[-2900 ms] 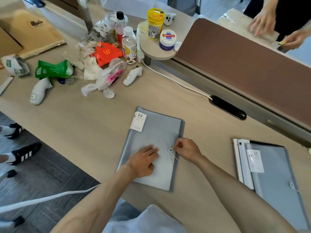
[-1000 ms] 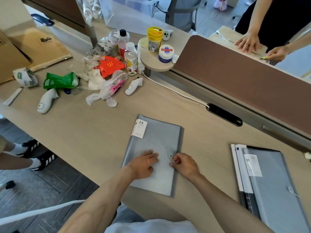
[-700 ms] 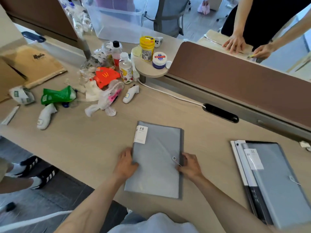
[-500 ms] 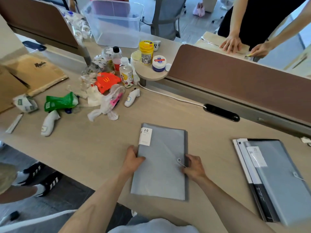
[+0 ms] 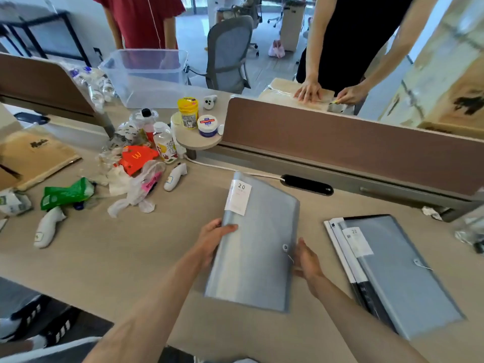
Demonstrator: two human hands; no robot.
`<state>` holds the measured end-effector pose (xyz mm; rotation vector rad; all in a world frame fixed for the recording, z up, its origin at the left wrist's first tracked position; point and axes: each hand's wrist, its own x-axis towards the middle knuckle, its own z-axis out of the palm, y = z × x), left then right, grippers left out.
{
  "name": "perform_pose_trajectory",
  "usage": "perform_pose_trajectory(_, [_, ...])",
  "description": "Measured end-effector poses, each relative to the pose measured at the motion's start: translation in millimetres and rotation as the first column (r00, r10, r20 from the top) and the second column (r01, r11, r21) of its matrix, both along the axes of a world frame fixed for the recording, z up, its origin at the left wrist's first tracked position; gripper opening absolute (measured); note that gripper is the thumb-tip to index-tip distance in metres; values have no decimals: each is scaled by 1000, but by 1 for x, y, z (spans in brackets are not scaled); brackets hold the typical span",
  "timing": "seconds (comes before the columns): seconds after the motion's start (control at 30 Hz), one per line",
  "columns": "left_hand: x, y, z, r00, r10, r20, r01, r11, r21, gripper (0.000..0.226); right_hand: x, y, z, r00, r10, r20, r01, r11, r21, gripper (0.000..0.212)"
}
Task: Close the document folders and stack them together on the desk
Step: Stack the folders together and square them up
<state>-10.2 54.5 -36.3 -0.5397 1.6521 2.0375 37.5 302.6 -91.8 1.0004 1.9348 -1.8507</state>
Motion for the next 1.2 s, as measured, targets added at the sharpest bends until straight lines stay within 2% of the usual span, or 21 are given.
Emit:
perform_pose_trajectory(0.1, [3, 45, 10, 1000, 16, -25, -15, 999, 32, 30, -1, 42, 16, 997, -37, -70, 43, 995, 94, 68])
perform_pose_trajectory(0.27, [11, 138, 15, 998, 49, -41, -44, 993, 109, 62, 8, 128, 48, 974, -40, -225, 97, 964, 248, 34])
perform_pose_trajectory(0.37, [23, 197, 14, 999, 32, -39, -28, 995, 93, 54, 20, 185, 52, 967, -35, -251, 116, 943, 313, 29])
perform_pose_trajectory(0.43, [32, 235, 11, 998, -36, -52, 36, 999, -2, 51, 27, 223, 50, 970, -26, -242, 115, 926, 360, 29])
perform_pose_trajectory(0.6, [52, 311, -1, 986, -159, -47, 153, 981, -121, 43, 37, 298, 39, 981, -10, -196, 97, 893, 439, 30])
perform_pose_trajectory(0.77, [56, 356, -12, 954, -297, 42, 299, 927, -229, 39, 35, 351, 21, 992, 9, -123, 50, 880, 472, 34])
perform_pose_trajectory(0.9, [54, 375, -18, 915, -377, 146, 404, 839, -365, 27, 25, 378, -6, 997, 77, -23, -56, 869, 492, 37])
perform_pose_trajectory(0.97, [51, 376, -27, 887, -423, 187, 459, 758, -464, 37, 21, 389, -21, 990, 115, 86, -143, 837, 528, 40])
perform_pose_trajectory(1.03, [49, 375, -37, 861, -452, 234, 504, 695, -512, 62, 17, 398, -37, 973, 137, 185, -220, 794, 567, 48])
perform_pose_trajectory(1.13, [48, 379, -50, 847, -442, 293, 528, 646, -551, 75, 20, 401, -49, 956, 147, 254, -269, 783, 560, 51])
perform_pose_trajectory(1.2, [48, 383, -60, 859, -405, 314, 512, 649, -563, 81, 24, 399, -50, 956, 136, 261, -267, 776, 572, 49])
